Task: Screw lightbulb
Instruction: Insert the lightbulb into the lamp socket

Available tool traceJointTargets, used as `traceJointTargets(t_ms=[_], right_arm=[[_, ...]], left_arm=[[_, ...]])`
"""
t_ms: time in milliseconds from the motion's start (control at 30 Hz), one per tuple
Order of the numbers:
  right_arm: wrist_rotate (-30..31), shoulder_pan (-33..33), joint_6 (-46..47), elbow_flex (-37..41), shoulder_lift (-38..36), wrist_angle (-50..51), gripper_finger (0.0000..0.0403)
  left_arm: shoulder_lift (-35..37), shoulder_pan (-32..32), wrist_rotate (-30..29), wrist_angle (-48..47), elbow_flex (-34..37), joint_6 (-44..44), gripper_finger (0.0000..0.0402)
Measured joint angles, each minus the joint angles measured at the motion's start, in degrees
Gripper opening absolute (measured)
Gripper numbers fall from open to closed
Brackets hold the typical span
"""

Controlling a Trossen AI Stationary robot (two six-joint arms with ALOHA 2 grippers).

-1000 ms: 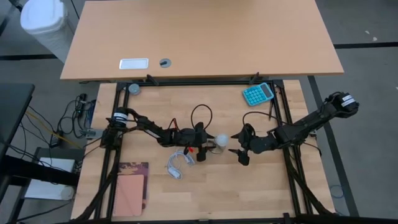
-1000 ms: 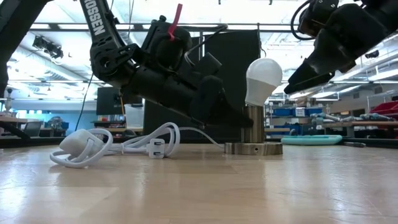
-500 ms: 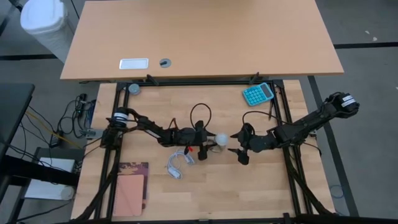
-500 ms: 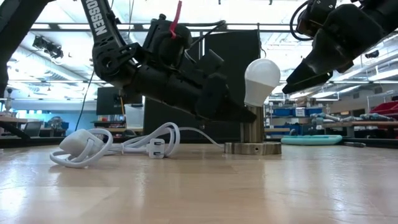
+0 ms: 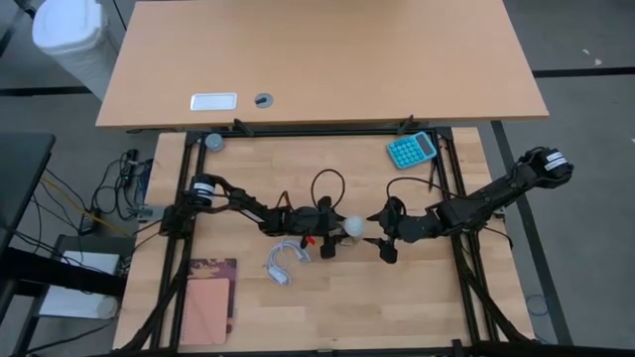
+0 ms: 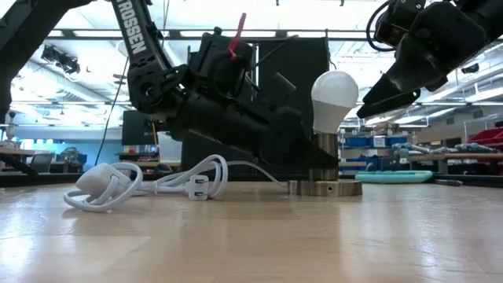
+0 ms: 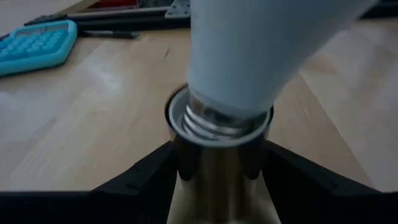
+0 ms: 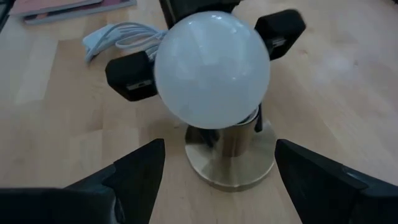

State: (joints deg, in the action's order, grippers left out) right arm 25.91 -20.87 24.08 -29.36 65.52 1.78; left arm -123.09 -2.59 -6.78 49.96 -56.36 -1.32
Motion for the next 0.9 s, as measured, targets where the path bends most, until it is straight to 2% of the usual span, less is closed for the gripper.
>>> traceJointTargets(t_ms=[133, 267, 567, 733, 900], right_arm=[[0.5, 0.0, -1.2, 0.0, 0.0, -0.7, 0.0307], [5.1, -1.1, -3.2, 0.0, 0.0, -1.3, 0.0307], [4.0, -0.6, -3.7, -0.1, 0.0, -1.0, 0.0307], [3.8, -0.6, -3.4, -4.8, 0.0, 9.1, 0.0307], [3.3, -0.6, -5.9, -10.5, 0.0, 18.4, 0.0307]], left_arm=[[0.0, 0.0, 0.0, -0.3, 0.0, 0.0, 0.0230], [0.0, 0.0, -0.4, 0.0, 0.0, 0.4, 0.0230], [0.0, 0.0, -1.1, -0.1, 0.0, 0.7, 0.0214], [0.0, 0.0, -1.1, -0.1, 0.0, 0.7, 0.0190], [0.0, 0.0, -1.1, -0.1, 0.0, 0.7, 0.0189]])
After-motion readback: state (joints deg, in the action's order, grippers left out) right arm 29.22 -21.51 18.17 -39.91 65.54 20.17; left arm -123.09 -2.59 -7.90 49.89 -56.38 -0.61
